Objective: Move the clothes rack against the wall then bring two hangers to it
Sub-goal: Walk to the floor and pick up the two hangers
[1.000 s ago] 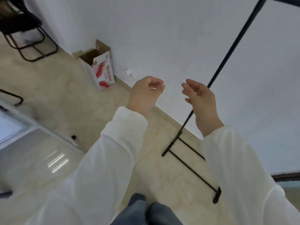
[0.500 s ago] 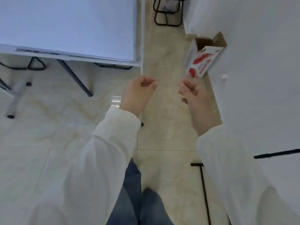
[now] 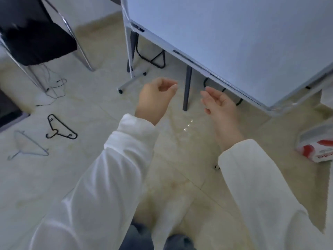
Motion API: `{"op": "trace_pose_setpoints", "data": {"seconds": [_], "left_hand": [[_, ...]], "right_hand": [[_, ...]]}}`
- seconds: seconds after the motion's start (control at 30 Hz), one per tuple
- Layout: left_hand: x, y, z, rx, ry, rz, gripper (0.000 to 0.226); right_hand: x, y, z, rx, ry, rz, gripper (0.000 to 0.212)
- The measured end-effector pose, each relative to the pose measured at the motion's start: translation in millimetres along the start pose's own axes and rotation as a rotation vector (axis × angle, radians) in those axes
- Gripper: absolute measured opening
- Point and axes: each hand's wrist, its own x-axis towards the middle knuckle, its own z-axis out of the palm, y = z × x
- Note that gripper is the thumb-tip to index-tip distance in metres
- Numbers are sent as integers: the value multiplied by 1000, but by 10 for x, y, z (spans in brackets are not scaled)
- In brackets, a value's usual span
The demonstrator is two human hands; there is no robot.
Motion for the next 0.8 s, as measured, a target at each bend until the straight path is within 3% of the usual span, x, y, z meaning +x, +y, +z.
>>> {"op": "trace_pose_setpoints", "data": {"seconds": [0.3, 0.5, 0.8], "left_hand": [[550, -775, -2034, -15, 336, -149, 19], [971, -1114, -2881, -51, 518, -232, 9], [1370, -1379, -4040, -26, 888, -391, 21]], "right_hand": [[200, -91, 2313, -76, -321, 1, 16], [582, -118, 3451, -70, -499, -9, 14], [1060, -288, 5134, -105, -847, -6, 10]]}}
